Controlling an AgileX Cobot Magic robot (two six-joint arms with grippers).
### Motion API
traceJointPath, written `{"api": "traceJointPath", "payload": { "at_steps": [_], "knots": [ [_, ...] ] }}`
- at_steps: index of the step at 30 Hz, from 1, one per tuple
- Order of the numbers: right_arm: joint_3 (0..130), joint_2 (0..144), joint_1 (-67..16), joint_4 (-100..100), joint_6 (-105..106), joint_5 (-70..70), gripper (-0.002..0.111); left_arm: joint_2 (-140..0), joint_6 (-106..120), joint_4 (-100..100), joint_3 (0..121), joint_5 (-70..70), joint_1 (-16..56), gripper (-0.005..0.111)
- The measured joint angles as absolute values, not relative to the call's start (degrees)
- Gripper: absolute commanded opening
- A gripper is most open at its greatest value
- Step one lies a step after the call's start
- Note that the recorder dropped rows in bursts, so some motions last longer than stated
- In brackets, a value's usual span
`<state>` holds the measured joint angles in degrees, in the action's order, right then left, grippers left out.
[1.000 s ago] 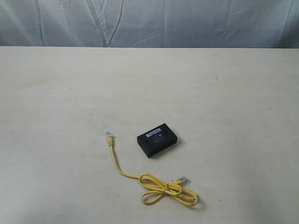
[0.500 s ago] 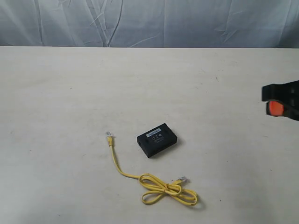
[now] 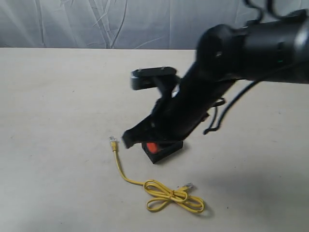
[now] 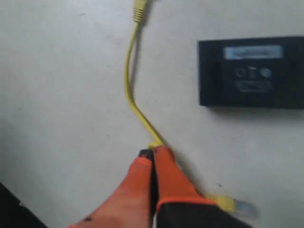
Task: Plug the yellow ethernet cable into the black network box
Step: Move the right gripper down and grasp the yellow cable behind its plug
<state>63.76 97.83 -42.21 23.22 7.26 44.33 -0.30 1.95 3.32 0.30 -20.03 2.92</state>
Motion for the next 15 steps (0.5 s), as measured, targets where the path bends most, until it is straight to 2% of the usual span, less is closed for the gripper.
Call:
{"api": "traceJointPath", "payload": {
  "at_steps": [7,15],
  "knots": [
    [77.3,111.7,-53.6,5.3,-13.8,44.2,-0.001,-0.3,2.0,3.3,0.3,-20.0,2.9,0.000],
    [83.1,118.0,-55.1,2.5,-22.3,44.0,-0.001,-0.3,2.0,3.3,0.3,-20.0,2.9,0.000]
  ]
}}
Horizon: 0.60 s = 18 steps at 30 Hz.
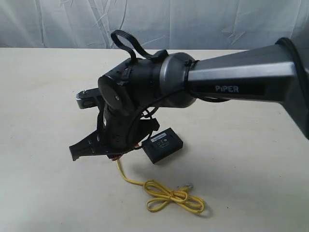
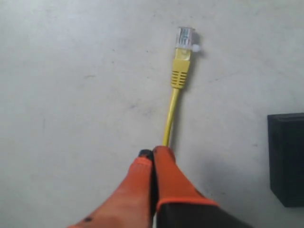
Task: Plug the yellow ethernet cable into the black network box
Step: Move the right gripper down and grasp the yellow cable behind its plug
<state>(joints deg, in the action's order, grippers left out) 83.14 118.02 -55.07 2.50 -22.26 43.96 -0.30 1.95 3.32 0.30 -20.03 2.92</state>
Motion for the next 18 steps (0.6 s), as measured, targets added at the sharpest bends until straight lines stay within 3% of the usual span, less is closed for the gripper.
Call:
{"api": "traceJointPath", "payload": {
  "at_steps": [7,13,18],
  "knots": [
    [83.4,120.2,-56.1,0.9,-26.1,41.4,-0.001,-0.3,2.0,3.3,0.3,-20.0,2.9,0.000],
    [83.4,120.6,-56.2,0.6,-26.6,40.6,0.020,-0.3,2.0,3.3,0.3,-20.0,2.9,0.000],
    [83.4,120.6,-56.2,-1.1,-28.8,41.6,0.022,-0.3,2.0,3.3,0.3,-20.0,2.9,0.000]
  ]
}}
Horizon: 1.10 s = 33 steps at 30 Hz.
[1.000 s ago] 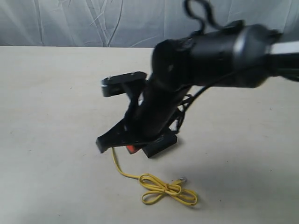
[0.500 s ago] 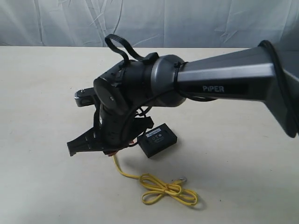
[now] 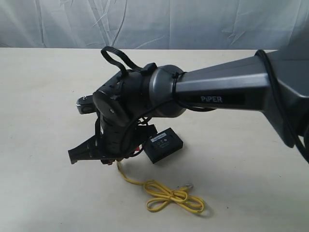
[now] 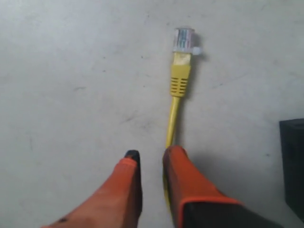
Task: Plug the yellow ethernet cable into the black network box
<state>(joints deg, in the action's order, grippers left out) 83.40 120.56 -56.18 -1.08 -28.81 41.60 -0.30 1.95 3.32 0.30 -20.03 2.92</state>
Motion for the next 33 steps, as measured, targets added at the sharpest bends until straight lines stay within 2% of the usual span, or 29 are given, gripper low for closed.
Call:
{"api": "traceJointPath", "payload": {
  "at_steps": [8,20,21,23,28,31,33],
  "knots": [
    [83.4,120.9,-56.2,-8.7,-34.5,40.5,0.022,-0.3,2.0,3.3,0.3,-20.0,2.9,0.000],
    [83.5,124.4,-56.8,-8.0,-35.1,38.1,0.021,-0.3,2.0,3.3,0.3,-20.0,2.9,0.000],
    [83.5,124.4,-56.8,-8.0,-35.1,38.1,0.019,-0.3,2.0,3.3,0.3,-20.0,2.9,0.000],
    [83.5,124.4,-56.8,-8.0,-35.1,38.2,0.000,-0.3,2.0,3.3,0.3,-20.0,2.9,0.000],
    [83.5,121.9,-56.8,-8.1,-32.8,39.7,-0.001,-0.3,2.0,3.3,0.3,-20.0,2.9,0.000],
    [81.0,112.5,-56.1,-8.9,-28.4,42.0,-0.001,-0.3,2.0,3.3,0.3,-20.0,2.9,0.000],
    [73.9,105.5,-53.6,-9.1,-26.5,39.8,-0.001,-0.3,2.0,3.3,0.3,-20.0,2.9,0.000]
  ]
}}
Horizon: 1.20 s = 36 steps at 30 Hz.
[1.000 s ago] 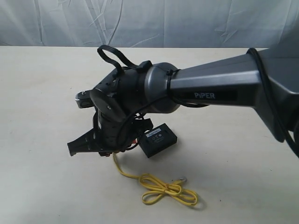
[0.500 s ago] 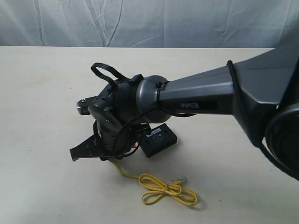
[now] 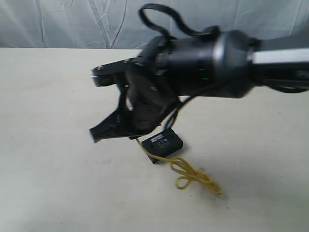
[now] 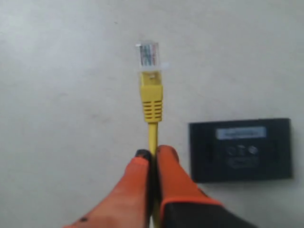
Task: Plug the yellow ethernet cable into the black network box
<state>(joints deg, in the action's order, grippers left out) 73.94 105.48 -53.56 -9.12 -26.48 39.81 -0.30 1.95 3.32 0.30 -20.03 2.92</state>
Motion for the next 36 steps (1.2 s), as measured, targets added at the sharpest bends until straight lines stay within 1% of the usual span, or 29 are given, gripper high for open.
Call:
{"api": "traceJointPath", "payload": {
  "at_steps": [5,8,12,17,24,25,27,28,30,32,34,36],
  "knots": [
    [50.1,88.8,-43.5,-9.4,-20.3,32.7,-0.001,-0.3,2.0,3.3,0.3,-20.0,2.9,0.000],
    [44.5,85.2,-41.9,-9.5,-18.8,28.9,-0.001,-0.3,2.0,3.3,0.3,-20.0,2.9,0.000],
    [39.2,84.7,-41.6,-9.5,-18.2,23.9,-0.001,-0.3,2.0,2.6,0.3,-20.0,2.9,0.000],
    [35.8,85.1,-41.6,-9.5,-17.9,19.5,-0.001,-0.3,2.0,-3.6,0.3,-20.0,2.9,0.000],
    [35.5,85.2,-41.6,-9.5,-17.9,18.7,-0.001,-0.3,2.0,-9.3,0.2,-19.1,2.9,0.000],
    [35.5,85.2,-41.6,-9.5,-17.9,18.7,-0.001,-0.3,2.0,-9.3,0.2,-18.0,2.9,0.000],
    [35.5,85.2,-41.6,-9.5,-17.9,18.7,-0.001,-0.3,2.0,-4.1,0.1,-10.1,2.9,0.000],
    [35.5,85.2,-41.6,-9.5,-17.9,18.7,-0.001,-0.3,2.0,1.9,0.1,-3.0,2.9,0.000],
    [35.5,85.2,-41.6,-9.5,-17.9,18.7,-0.001,-0.3,2.0,6.0,0.1,6.4,2.9,0.000],
    [35.5,85.2,-41.6,-9.5,-17.9,20.1,-0.001,-0.3,2.0,7.2,0.1,11.8,2.9,0.000],
    [35.5,85.6,-41.6,-10.1,-17.9,22.6,-0.001,-0.3,1.8,8.3,0.1,13.3,2.9,0.000],
    [35.5,87.1,-41.6,-10.4,-17.9,23.0,-0.001,-0.3,1.8,9.8,1.1,8.0,2.9,0.000]
  ]
}}
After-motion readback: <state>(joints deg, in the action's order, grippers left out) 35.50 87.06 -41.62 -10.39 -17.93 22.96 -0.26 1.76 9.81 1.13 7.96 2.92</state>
